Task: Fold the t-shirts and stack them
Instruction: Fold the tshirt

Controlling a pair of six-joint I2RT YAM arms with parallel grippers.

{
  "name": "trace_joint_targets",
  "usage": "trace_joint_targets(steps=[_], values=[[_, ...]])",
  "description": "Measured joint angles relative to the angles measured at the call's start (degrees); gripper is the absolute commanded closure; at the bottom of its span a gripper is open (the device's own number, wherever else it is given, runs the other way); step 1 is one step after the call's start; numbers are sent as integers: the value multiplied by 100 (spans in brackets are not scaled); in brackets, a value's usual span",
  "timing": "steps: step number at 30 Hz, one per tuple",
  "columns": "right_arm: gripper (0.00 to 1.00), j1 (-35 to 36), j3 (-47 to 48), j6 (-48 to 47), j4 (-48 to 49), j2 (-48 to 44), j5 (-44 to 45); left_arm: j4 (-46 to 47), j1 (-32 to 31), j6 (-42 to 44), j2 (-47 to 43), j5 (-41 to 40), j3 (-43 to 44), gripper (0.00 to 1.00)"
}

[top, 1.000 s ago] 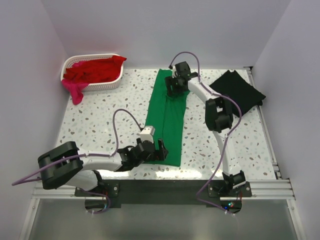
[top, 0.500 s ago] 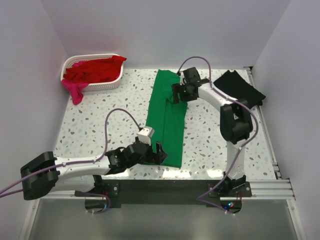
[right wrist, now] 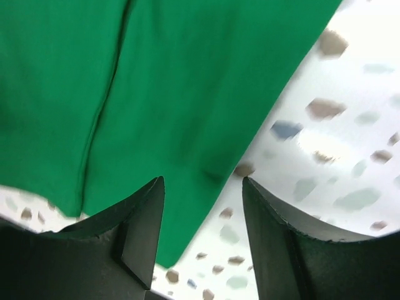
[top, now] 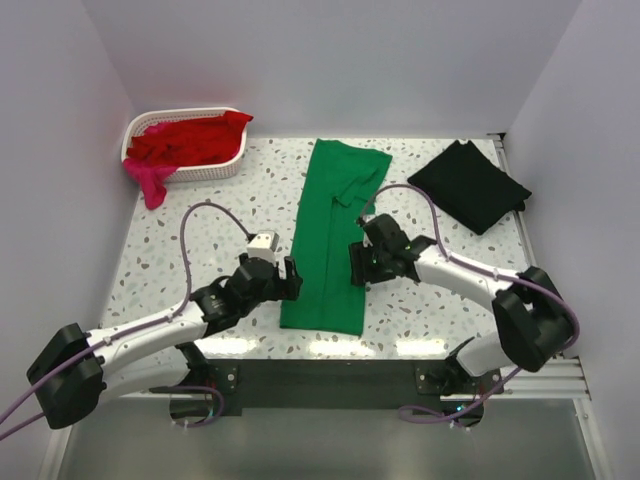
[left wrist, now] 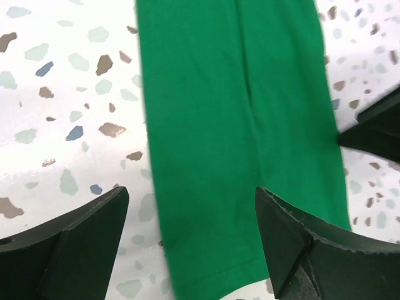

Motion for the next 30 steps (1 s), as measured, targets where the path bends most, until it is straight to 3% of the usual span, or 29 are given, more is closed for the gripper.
trace_joint_targets(steps=[3,10,30], values=[[47,382,-367,264,-107,-461,28,-341,96,212,160,-9,155,21],[54,885,-629,693,-245,-1078,52,-452,186,393,120,170,229,22],[57,1440,-1390,1320,-304,-1257,-168,-715,184,-24,-310,826,-258,22]])
